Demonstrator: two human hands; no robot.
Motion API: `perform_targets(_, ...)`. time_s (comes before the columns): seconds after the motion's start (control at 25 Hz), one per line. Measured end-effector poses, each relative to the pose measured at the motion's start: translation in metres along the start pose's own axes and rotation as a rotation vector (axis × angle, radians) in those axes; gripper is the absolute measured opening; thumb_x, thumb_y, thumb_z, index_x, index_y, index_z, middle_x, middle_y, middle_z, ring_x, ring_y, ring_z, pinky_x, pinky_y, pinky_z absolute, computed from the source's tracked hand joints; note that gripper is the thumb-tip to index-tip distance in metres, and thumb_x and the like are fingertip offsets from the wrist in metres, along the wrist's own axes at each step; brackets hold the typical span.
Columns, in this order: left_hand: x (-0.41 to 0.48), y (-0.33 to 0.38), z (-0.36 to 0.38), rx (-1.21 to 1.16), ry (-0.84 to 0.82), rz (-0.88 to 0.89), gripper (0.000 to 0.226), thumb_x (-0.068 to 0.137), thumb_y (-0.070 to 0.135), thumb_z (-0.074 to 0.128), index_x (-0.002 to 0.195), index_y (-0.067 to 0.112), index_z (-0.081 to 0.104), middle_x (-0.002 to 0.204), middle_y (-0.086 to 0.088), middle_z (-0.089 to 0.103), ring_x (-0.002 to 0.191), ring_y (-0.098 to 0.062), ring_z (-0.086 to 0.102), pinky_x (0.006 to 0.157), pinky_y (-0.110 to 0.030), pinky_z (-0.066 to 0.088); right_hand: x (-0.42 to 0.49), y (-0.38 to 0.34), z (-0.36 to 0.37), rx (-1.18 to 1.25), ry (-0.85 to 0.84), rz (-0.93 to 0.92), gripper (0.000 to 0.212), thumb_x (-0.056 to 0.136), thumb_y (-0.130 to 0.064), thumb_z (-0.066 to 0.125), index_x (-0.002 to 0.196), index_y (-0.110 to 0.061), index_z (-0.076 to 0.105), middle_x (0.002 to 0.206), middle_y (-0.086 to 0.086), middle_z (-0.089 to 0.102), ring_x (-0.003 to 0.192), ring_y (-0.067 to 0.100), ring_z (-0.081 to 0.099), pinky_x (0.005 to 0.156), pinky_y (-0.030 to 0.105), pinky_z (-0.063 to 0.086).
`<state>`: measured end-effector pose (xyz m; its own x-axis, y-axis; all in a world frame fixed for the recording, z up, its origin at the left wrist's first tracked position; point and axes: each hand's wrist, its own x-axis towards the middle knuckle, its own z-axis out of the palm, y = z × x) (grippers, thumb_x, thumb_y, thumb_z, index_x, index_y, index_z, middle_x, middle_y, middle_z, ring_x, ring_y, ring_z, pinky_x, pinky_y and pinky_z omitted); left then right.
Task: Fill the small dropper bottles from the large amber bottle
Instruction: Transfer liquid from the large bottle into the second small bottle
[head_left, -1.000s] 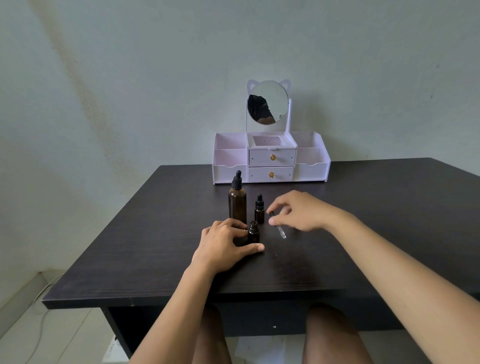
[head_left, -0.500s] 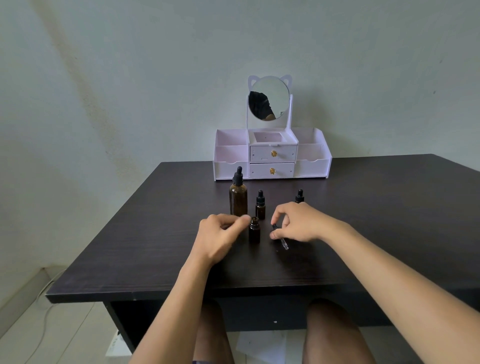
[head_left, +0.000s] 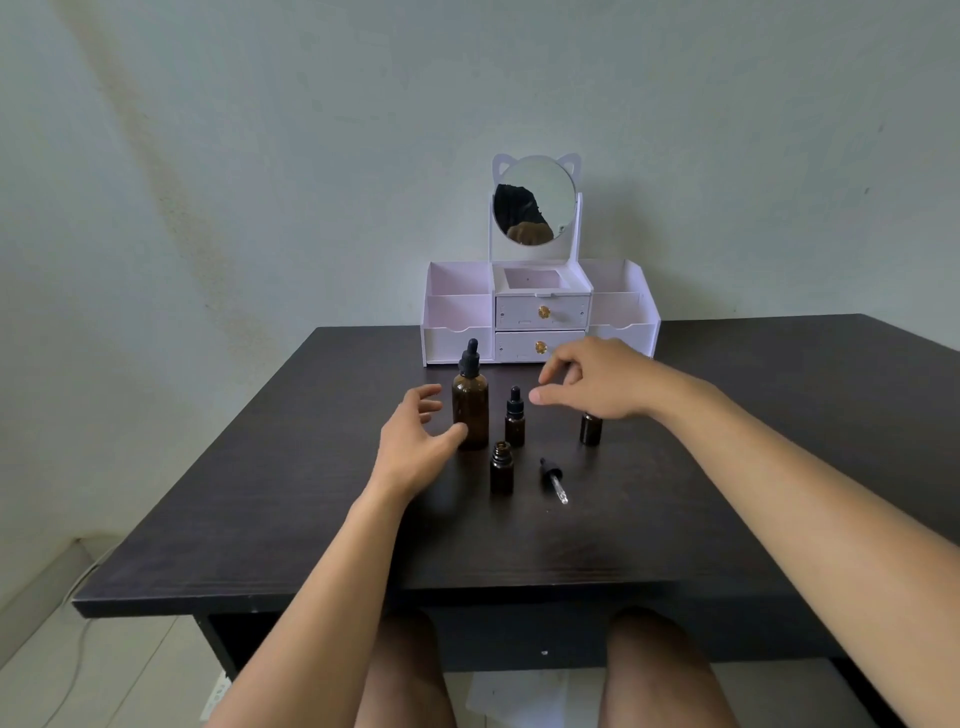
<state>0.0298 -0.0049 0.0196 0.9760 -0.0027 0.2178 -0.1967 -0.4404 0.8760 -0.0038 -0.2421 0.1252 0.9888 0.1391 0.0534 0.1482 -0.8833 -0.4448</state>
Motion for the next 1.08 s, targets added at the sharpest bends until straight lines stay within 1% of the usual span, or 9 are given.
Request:
perform_targets(0.08, 0.009, 0.0, 0.002, 0.075, -0.084, 0.042, 0.068, 0.082, 0.033, 0.077, 0.143, 0.026, 0.047, 0.13, 0.005, 0.058, 0.12, -0.011, 0.051, 0.098, -0.026, 0.038, 0.011, -0.009, -0.007, 0.009, 0.043, -0.029, 0.031, 0.083, -0.056, 0.071, 0.102, -0.032, 0.067, 0.097, -0.011, 0.052, 0.106, 0.017, 0.058, 0.098, 0.039, 0.049)
perform_targets(0.2, 0.014, -0.002, 0.004, 0.124, -0.131, 0.057, 0.072, 0.08, 0.043, 0.079, 0.144, 0.029, 0.049, 0.134, 0.003, 0.06, 0.125, -0.016, 0.054, 0.102, -0.027, 0.04, 0.032, -0.023, -0.006, 0.034, 0.122, -0.058, 0.037, 0.084, -0.056, 0.07, 0.112, -0.032, 0.064, 0.103, -0.007, 0.055, 0.11, 0.019, 0.059, 0.097, 0.041, 0.05)
perform_targets(0.36, 0.017, -0.009, 0.006, 0.219, -0.139, 0.065, 0.061, 0.079, 0.054, 0.076, 0.134, 0.033, 0.059, 0.125, 0.005, 0.067, 0.12, -0.015, 0.06, 0.105, -0.035, 0.046, 0.061, -0.038, 0.013, 0.146, 0.216, -0.068, 0.055, 0.082, -0.056, 0.072, 0.128, -0.029, 0.058, 0.096, -0.011, 0.065, 0.112, 0.02, 0.059, 0.099, 0.042, 0.049)
perform_targets(0.48, 0.019, -0.013, 0.008, 0.251, -0.136, 0.087, 0.049, 0.079, 0.059, 0.072, 0.122, 0.036, 0.065, 0.122, 0.007, 0.069, 0.116, -0.011, 0.063, 0.103, -0.039, 0.049, 0.073, -0.043, 0.027, 0.225, 0.256, -0.057, 0.053, 0.078, -0.057, 0.076, 0.119, -0.026, 0.065, 0.091, -0.012, 0.066, 0.106, 0.017, 0.062, 0.095, 0.041, 0.052)
perform_targets(0.56, 0.02, -0.016, 0.009, 0.282, -0.126, 0.108, 0.048, 0.079, 0.063, 0.07, 0.119, 0.036, 0.065, 0.119, 0.009, 0.07, 0.112, -0.01, 0.064, 0.1, -0.041, 0.051, 0.076, -0.044, 0.033, 0.256, 0.296, -0.079, 0.038, 0.076, -0.053, 0.08, 0.099, -0.023, 0.075, 0.087, -0.01, 0.07, 0.092, 0.012, 0.065, 0.087, 0.036, 0.055)
perform_targets(0.64, 0.021, -0.017, 0.01, 0.303, -0.12, 0.122, 0.05, 0.08, 0.064, 0.068, 0.119, 0.035, 0.064, 0.118, 0.009, 0.071, 0.111, -0.011, 0.064, 0.097, -0.041, 0.052, 0.076, -0.042, 0.04, 0.303, 0.319, -0.108, 0.031, 0.074, -0.049, 0.083, 0.088, -0.021, 0.078, 0.082, -0.01, 0.072, 0.083, 0.007, 0.065, 0.078, 0.027, 0.054)
perform_targets(0.76, 0.021, -0.018, 0.011, 0.318, -0.117, 0.136, 0.051, 0.081, 0.064, 0.067, 0.12, 0.033, 0.064, 0.117, 0.009, 0.071, 0.109, -0.011, 0.065, 0.096, -0.041, 0.053, 0.072, -0.038, 0.049, 0.422, 0.349, -0.113, 0.029, 0.076, -0.045, 0.084, 0.088, -0.02, 0.078, 0.083, -0.01, 0.073, 0.08, -0.002, 0.063, 0.066, 0.009, 0.042)
perform_targets(0.88, 0.021, -0.017, 0.012, 0.33, -0.112, 0.141, 0.049, 0.082, 0.063, 0.067, 0.121, 0.032, 0.063, 0.117, 0.008, 0.071, 0.108, -0.012, 0.065, 0.096, -0.042, 0.053, 0.07, -0.036, 0.053, 0.496, 0.391, -0.124, 0.022, 0.08, -0.037, 0.083, 0.088, -0.018, 0.08, 0.084, -0.009, 0.074, 0.077, -0.008, 0.06, 0.064, -0.004, 0.037)
perform_targets(1.08, 0.022, -0.018, 0.012, 0.348, -0.099, 0.142, 0.047, 0.083, 0.062, 0.066, 0.119, 0.032, 0.064, 0.115, 0.01, 0.071, 0.107, -0.01, 0.065, 0.095, -0.041, 0.053, 0.069, -0.037, 0.055, 0.482, 0.411, -0.149, 0.016, 0.083, -0.033, 0.08, 0.086, -0.017, 0.081, 0.081, -0.012, 0.073, 0.07, -0.02, 0.055, 0.065, -0.005, 0.034)
